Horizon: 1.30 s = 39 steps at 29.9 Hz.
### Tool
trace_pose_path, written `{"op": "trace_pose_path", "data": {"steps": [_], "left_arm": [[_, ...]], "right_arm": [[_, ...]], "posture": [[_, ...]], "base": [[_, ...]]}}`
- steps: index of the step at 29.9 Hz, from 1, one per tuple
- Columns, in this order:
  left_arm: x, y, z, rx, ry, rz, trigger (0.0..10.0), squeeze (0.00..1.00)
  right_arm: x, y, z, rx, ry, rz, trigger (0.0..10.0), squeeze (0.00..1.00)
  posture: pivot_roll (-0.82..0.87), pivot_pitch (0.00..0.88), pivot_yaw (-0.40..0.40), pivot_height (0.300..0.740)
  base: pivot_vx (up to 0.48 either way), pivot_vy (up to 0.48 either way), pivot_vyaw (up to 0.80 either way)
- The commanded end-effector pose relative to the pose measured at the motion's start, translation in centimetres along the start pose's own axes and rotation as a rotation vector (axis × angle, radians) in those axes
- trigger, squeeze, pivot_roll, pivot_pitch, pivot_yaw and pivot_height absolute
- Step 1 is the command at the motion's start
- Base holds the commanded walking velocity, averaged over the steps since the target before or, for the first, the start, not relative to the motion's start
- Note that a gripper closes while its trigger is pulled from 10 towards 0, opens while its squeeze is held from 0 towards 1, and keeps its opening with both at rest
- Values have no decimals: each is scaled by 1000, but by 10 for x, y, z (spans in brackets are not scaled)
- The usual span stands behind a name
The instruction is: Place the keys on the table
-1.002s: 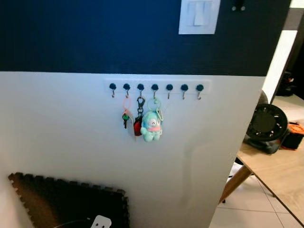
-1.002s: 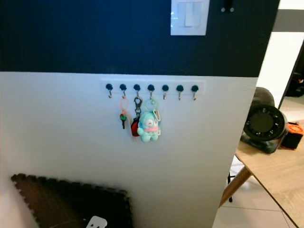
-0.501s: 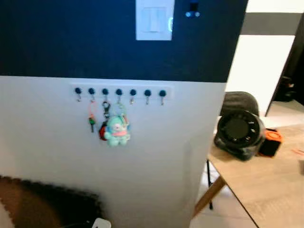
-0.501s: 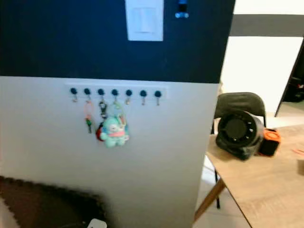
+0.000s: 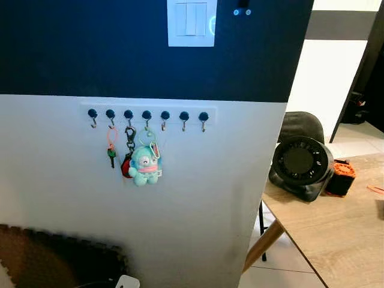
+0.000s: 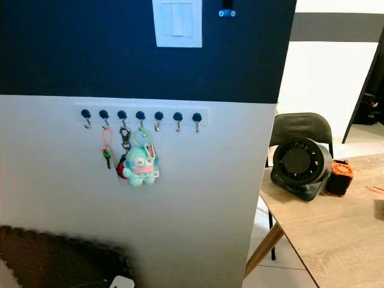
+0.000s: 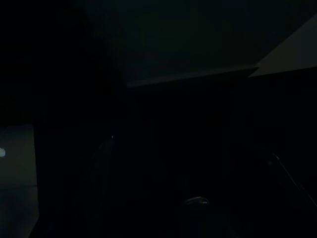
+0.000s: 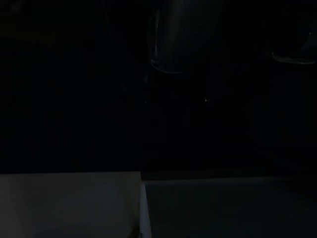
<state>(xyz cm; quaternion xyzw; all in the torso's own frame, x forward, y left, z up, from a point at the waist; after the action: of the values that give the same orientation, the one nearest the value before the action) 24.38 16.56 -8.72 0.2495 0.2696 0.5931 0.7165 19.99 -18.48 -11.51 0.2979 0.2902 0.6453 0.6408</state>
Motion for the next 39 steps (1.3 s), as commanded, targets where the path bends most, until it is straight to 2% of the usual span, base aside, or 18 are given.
{"op": "trace_pose_path", "data": {"steps": [1, 7, 18, 28, 32, 33, 36, 37, 38, 39], "left_arm": [[9, 2, -6, 30, 6, 24, 10000, 0], [10, 4, -8, 21, 2, 30, 10000, 0], [9, 4, -3, -16, -13, 32, 10000, 0], [7, 6, 1, -67, -15, 18, 10000, 0], [2, 8, 15, -145, -81, -38, 10000, 0], [2, 8, 15, -145, -81, -38, 10000, 0], [-6, 12, 40, -264, -108, -89, 10000, 0], [-6, 12, 40, -264, -108, -89, 10000, 0], [-9, 15, 56, -347, -94, -112, 10000, 0], [-9, 15, 56, -347, -94, -112, 10000, 0]], "right_arm": [[-1, 1, -4, 13, 5, -2, 10000, 0], [-1, 2, -9, 24, 9, -1, 10000, 0], [4, 3, -13, 31, 31, 14, 10000, 0], [13, 4, -11, 5, 112, 60, 10000, 0], [23, 1, 10, -97, 201, 100, 10000, 0], [23, 1, 10, -97, 201, 100, 10000, 0], [25, -1, 43, -232, 218, 74, 10000, 0], [25, -1, 43, -232, 218, 74, 10000, 0], [25, -1, 62, -307, 218, 59, 10000, 0], [25, -1, 62, -307, 218, 59, 10000, 0]], "posture": [[73, 0, 21, 740], [73, 0, 22, 740], [74, 0, 21, 740], [73, 0, 19, 740], [71, 0, 22, 740], [71, 0, 22, 740], [69, 0, 22, 740], [69, 0, 22, 740], [70, 0, 19, 740], [70, 0, 19, 740]], "base": [[0, 480, 0], [0, 439, 0], [0, 0, 0], [0, 0, 0], [0, 0, 0], [0, 0, 0], [0, 0, 0], [0, 0, 0], [0, 0, 0], [0, 0, 0]]}}
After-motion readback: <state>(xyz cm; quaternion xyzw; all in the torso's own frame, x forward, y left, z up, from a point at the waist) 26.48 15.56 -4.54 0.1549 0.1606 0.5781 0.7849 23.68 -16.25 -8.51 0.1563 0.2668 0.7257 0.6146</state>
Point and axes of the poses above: a point about 5 cm out from each wrist's last joint towards the gripper, its own y axis pointing back from the gripper into the wrist, its own z axis along the axis of the wrist's last joint, x = y × z, the point moved 4 cm from there along -y, pointing out of the wrist towards the gripper, and after that the axes turned 9 degrees about y, right-handed, at the moved point
